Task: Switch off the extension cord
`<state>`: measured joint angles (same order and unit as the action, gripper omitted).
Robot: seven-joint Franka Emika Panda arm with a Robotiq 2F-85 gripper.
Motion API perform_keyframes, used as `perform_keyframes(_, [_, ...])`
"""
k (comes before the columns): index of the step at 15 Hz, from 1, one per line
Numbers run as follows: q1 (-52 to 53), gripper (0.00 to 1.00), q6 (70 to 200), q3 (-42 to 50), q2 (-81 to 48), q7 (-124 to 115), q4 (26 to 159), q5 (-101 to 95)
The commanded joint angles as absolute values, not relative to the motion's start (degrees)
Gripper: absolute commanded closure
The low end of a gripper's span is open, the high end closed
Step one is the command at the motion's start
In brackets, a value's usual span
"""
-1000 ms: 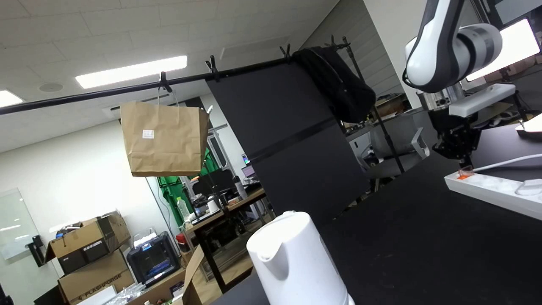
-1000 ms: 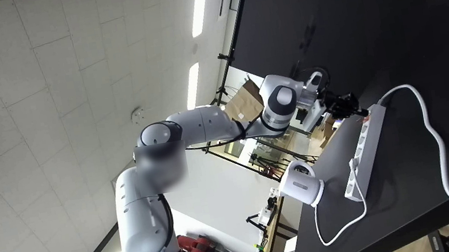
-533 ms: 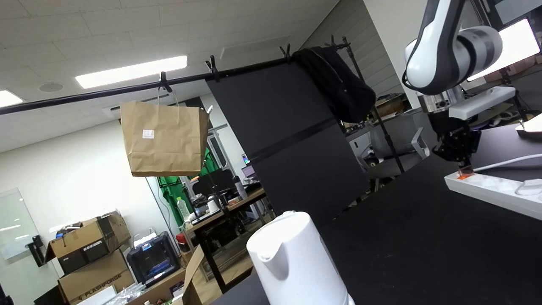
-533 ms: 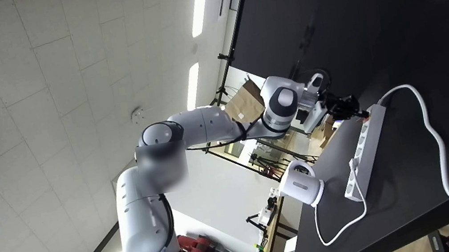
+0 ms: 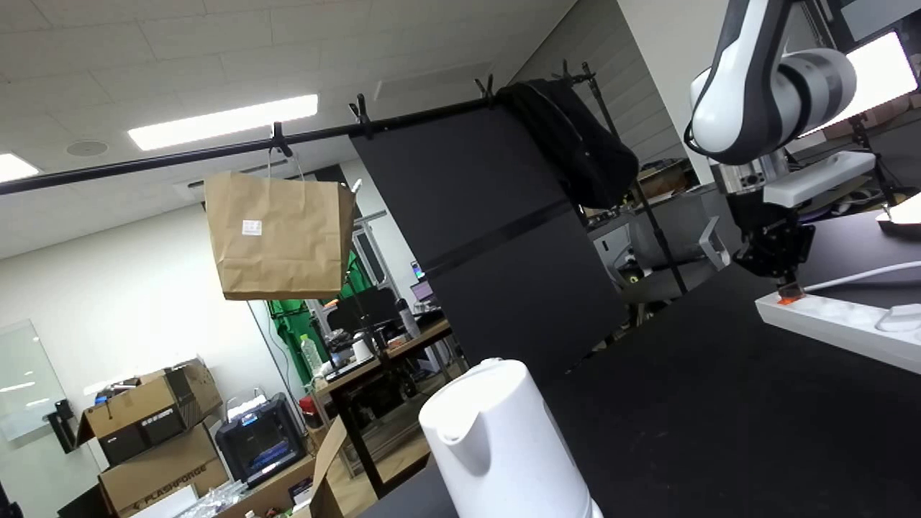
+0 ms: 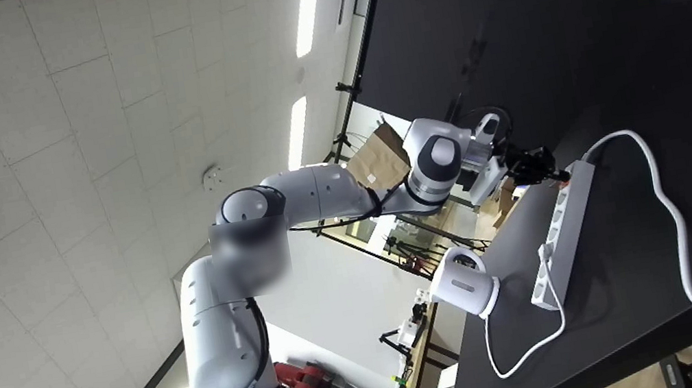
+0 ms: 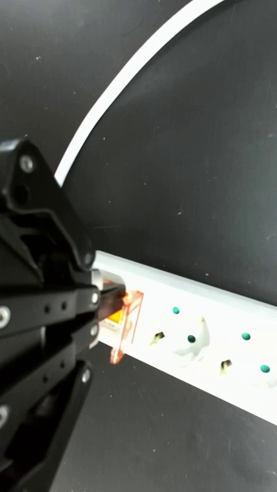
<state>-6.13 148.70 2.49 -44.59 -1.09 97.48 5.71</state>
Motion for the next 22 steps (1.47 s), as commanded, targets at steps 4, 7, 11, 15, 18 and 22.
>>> perform_keyframes(4, [-7.2,1.00,147.9,1.7,-46.6,-0.7,95.5,6.1])
perform_keyframes(7, [-7.3,1.00,147.8,1.9,-47.0,-1.0,95.2,6.1])
perform_keyframes(11, [-9.4,1.00,146.9,1.0,-48.1,0.0,94.0,8.0])
perform_keyframes(15, [-15.4,1.00,144.0,-4.0,-50.0,6.8,91.4,13.9])
perform_keyframes(18, [-18.8,1.00,140.5,-6.0,-52.1,10.9,88.8,17.9])
perform_keyframes(22, [-20.1,1.00,136.6,-6.0,-54.1,12.2,85.6,20.2])
